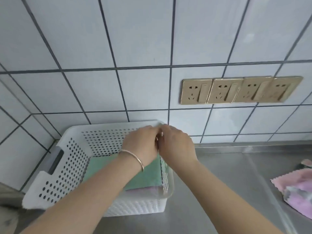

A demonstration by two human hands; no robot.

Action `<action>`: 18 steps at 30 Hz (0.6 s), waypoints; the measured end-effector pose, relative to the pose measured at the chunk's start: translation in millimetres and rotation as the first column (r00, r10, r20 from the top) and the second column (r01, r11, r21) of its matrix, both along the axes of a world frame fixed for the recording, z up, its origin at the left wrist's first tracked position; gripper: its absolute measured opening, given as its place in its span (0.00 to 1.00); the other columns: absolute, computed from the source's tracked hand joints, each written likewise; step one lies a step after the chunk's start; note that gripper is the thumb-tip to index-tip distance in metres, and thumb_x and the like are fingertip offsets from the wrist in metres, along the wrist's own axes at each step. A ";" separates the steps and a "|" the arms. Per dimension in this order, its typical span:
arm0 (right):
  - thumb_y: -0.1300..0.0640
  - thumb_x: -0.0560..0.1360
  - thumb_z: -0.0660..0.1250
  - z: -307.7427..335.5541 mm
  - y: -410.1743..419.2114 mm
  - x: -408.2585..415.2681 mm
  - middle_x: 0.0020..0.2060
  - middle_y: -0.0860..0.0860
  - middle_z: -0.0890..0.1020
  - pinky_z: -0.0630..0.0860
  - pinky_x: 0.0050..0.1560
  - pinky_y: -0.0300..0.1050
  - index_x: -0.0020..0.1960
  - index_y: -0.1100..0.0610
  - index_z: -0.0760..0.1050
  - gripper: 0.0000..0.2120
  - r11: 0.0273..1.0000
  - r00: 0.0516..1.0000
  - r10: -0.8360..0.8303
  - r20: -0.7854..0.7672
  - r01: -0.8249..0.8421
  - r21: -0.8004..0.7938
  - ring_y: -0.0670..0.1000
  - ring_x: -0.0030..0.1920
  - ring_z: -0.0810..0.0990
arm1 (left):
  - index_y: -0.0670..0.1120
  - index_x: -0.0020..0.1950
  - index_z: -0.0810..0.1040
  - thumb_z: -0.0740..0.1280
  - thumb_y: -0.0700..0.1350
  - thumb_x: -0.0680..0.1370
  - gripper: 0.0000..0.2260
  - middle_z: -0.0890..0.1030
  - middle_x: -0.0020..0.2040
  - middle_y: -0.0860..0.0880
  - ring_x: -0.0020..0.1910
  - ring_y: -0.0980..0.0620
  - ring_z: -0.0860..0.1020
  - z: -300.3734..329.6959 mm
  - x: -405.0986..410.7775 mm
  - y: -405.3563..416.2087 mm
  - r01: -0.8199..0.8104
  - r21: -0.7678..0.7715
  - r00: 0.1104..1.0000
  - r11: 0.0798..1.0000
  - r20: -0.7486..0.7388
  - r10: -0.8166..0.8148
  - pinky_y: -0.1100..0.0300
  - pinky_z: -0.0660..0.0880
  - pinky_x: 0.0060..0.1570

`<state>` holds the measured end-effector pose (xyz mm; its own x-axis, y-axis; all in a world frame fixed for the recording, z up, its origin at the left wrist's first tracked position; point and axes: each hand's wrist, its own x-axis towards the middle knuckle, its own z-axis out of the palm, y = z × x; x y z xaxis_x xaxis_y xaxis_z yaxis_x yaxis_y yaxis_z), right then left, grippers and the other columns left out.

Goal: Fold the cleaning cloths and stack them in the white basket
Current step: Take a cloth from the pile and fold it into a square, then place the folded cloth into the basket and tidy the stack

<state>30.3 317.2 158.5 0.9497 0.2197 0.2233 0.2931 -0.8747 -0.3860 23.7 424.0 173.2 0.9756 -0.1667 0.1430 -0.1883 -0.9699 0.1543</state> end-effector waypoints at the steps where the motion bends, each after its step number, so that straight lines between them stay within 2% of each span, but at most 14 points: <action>1: 0.59 0.76 0.57 1.4 -16.6 -14.6 0.42 0.52 0.80 0.63 0.33 0.43 0.50 0.58 0.73 0.07 0.995 0.990 -0.025 0.136 0.011 0.098 0.58 0.40 0.79 | 0.50 0.51 0.75 0.59 0.42 0.74 0.09 0.79 0.48 0.50 0.47 0.44 0.78 4.9 -14.1 -14.0 0.038 -0.054 0.993 0.998 0.111 -0.032 0.57 0.67 0.38; 3: 0.59 0.72 0.60 -0.4 -50.3 -41.1 0.34 0.50 0.80 0.62 0.26 0.40 0.45 0.56 0.76 0.06 0.971 0.951 -0.092 0.294 0.020 0.238 0.54 0.31 0.78 | 0.49 0.47 0.76 0.62 0.40 0.71 0.08 0.79 0.42 0.50 0.39 0.43 0.79 5.9 -40.3 -44.9 0.140 -0.142 0.966 0.980 0.235 -0.104 0.58 0.68 0.31; 5: 0.58 0.70 0.64 -14.0 -90.2 -65.9 0.31 0.48 0.79 0.63 0.23 0.38 0.42 0.55 0.77 0.04 0.965 0.933 -0.152 0.327 0.068 0.254 0.52 0.27 0.76 | 0.50 0.44 0.76 0.64 0.40 0.68 0.07 0.79 0.37 0.52 0.32 0.45 0.79 -8.5 -61.6 -80.5 0.208 -0.202 0.957 0.957 0.247 -0.155 0.60 0.68 0.27; 7: 0.57 0.69 0.65 -37.5 -142.6 -93.4 0.30 0.48 0.79 0.64 0.22 0.38 0.40 0.54 0.76 0.02 0.964 0.939 -0.219 0.264 0.167 0.206 0.52 0.25 0.76 | 0.50 0.47 0.76 0.65 0.40 0.70 0.08 0.80 0.40 0.51 0.37 0.45 0.80 -33.1 -82.6 -131.0 0.220 -0.260 0.973 0.940 0.130 -0.192 0.58 0.73 0.31; 9: 0.54 0.69 0.64 -64.2 -191.1 -115.8 0.29 0.47 0.79 0.66 0.22 0.38 0.39 0.52 0.76 0.04 0.953 0.950 -0.274 0.150 0.247 0.177 0.52 0.25 0.77 | 0.52 0.55 0.75 0.62 0.44 0.75 0.10 0.81 0.49 0.51 0.46 0.45 0.79 -59.5 -98.3 -178.2 0.215 -0.295 0.973 0.931 -0.015 -0.229 0.55 0.74 0.41; 11: 0.49 0.71 0.58 -86.3 -239.2 -136.1 0.30 0.47 0.80 0.69 0.23 0.39 0.39 0.51 0.77 0.11 0.942 0.948 -0.316 0.042 0.308 0.132 0.52 0.27 0.78 | 0.54 0.59 0.74 0.60 0.46 0.77 0.12 0.80 0.53 0.52 0.52 0.47 0.78 -84.6 -108.4 -224.3 0.249 -0.279 0.952 0.928 -0.106 -0.287 0.57 0.71 0.46; 13: 0.47 0.73 0.55 -101.7 -283.8 -153.8 0.36 0.48 0.81 0.73 0.31 0.43 0.45 0.51 0.78 0.14 0.924 0.926 -0.373 -0.060 0.376 0.069 0.53 0.36 0.81 | 0.54 0.57 0.74 0.59 0.47 0.77 0.10 0.81 0.52 0.52 0.53 0.48 0.78 -103.7 -116.1 -268.0 0.270 -0.294 0.921 0.917 -0.198 -0.335 0.58 0.72 0.46; 15: 0.51 0.76 0.58 -119.1 -329.7 -171.1 0.44 0.50 0.81 0.70 0.38 0.44 0.51 0.53 0.77 0.11 0.897 0.888 -0.431 -0.162 0.442 0.035 0.56 0.45 0.80 | 0.55 0.55 0.75 0.59 0.49 0.77 0.09 0.82 0.50 0.52 0.51 0.48 0.79 -121.6 -120.8 -309.7 0.291 -0.279 0.890 0.915 -0.271 -0.366 0.59 0.74 0.46; 18: 0.56 0.76 0.60 -139.2 -379.2 -188.5 0.46 0.54 0.81 0.63 0.38 0.42 0.49 0.56 0.79 0.09 0.838 0.823 -0.530 -0.204 0.545 0.023 0.59 0.47 0.79 | 0.55 0.55 0.76 0.61 0.49 0.76 0.09 0.82 0.52 0.55 0.52 0.52 0.79 -140.2 -122.7 -352.9 0.269 -0.304 0.841 0.914 -0.388 -0.377 0.61 0.74 0.49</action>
<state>-158.2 -62.0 19.3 0.9368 -0.3485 0.0298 -0.2971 -0.8379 -0.4579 -98.9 71.1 33.0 0.8429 -0.4981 -0.2036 -0.3467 -0.7920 0.5025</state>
